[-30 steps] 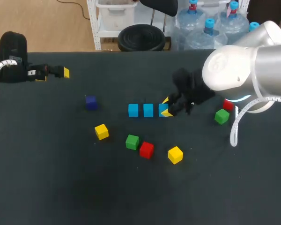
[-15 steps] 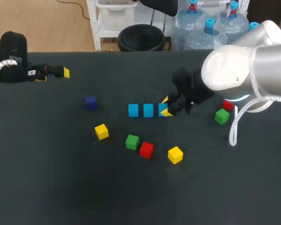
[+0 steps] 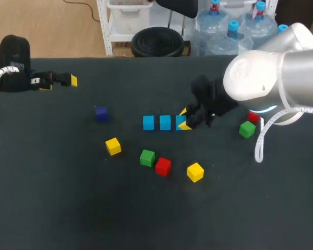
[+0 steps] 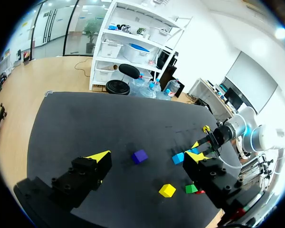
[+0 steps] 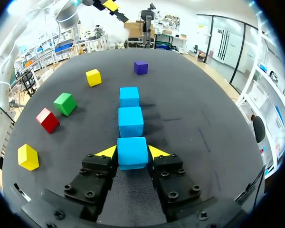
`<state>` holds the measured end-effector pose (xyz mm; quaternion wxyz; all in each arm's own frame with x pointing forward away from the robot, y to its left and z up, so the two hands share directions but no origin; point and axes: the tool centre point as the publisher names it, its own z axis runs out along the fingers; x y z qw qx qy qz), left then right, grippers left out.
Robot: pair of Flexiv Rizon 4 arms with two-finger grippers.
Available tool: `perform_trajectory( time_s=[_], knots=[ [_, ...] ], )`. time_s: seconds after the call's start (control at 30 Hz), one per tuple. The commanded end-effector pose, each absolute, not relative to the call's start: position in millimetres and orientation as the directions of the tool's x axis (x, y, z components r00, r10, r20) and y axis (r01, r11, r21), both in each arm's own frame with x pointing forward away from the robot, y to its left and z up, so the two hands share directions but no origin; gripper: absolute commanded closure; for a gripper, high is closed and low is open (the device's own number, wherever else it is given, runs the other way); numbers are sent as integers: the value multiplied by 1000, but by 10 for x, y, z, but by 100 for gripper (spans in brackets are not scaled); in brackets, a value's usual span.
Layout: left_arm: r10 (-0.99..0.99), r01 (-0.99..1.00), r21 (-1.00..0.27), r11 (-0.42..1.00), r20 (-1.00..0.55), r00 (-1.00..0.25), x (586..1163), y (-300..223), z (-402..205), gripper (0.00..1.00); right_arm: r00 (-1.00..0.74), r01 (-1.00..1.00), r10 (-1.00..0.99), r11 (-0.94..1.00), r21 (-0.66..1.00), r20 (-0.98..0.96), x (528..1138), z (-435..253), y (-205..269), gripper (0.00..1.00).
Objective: Place the blue cubes, place green cubes on the blue cubes, place the yellow cubes on the green cubes, then place the red cubes on the yellow cubes, and place purple cube on the red cubes.
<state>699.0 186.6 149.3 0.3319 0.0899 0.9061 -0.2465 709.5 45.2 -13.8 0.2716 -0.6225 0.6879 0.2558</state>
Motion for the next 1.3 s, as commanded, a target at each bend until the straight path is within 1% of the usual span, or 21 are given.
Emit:
perform_trajectory(
  time_s=[0.03,0.13,0.17,0.2,0.23,0.27,0.3,0.37,0.43,0.47,0.67,1.03,1.3],
  knots=[
    [0,322,-384,865,-643,-766,6992,1855,1503,0,-75,-996,-717,91,13,-693,7097,-142,452,53],
    [0,322,-384,865,-643,-766,6992,1855,1503,0,-73,-996,-718,90,12,-693,7098,-142,450,52],
    [0,322,-384,865,-643,-766,6992,1855,1503,0,-74,-996,-717,90,14,-693,7098,-142,448,42],
    [0,322,-384,865,-643,-766,6992,1855,1503,0,-75,-996,-716,90,14,-694,7098,-143,446,26],
    [0,322,-384,865,-643,-766,6992,1855,1503,0,-76,-996,-716,91,16,-694,7098,-143,445,18],
    [0,322,-384,865,-643,-766,6992,1855,1503,0,-77,-996,-716,91,16,-694,7096,-142,443,14],
    [0,322,-384,865,-643,-766,6992,1855,1503,0,-77,-996,-716,92,16,-694,7095,-140,439,13],
    [0,322,-384,865,-643,-766,6992,1855,1503,0,-78,-996,-715,93,16,-694,7094,-139,432,21],
    [0,322,-384,865,-643,-766,6992,1855,1503,0,-79,-995,-714,95,16,-695,7094,-138,427,46],
    [0,322,-384,865,-643,-766,6992,1855,1503,0,-80,-995,-714,96,15,-695,7094,-139,425,50],
    [0,322,-384,865,-643,-766,6992,1855,1503,0,-82,-995,-713,100,15,-696,7096,-142,432,56],
    [0,322,-384,865,-643,-766,6992,1855,1503,0,-81,-995,-713,101,13,-697,7103,-147,466,56],
    [0,322,-384,865,-643,-766,6992,1855,1503,0,-90,-993,-711,115,11,-698,7126,-152,458,54]
  ],
)
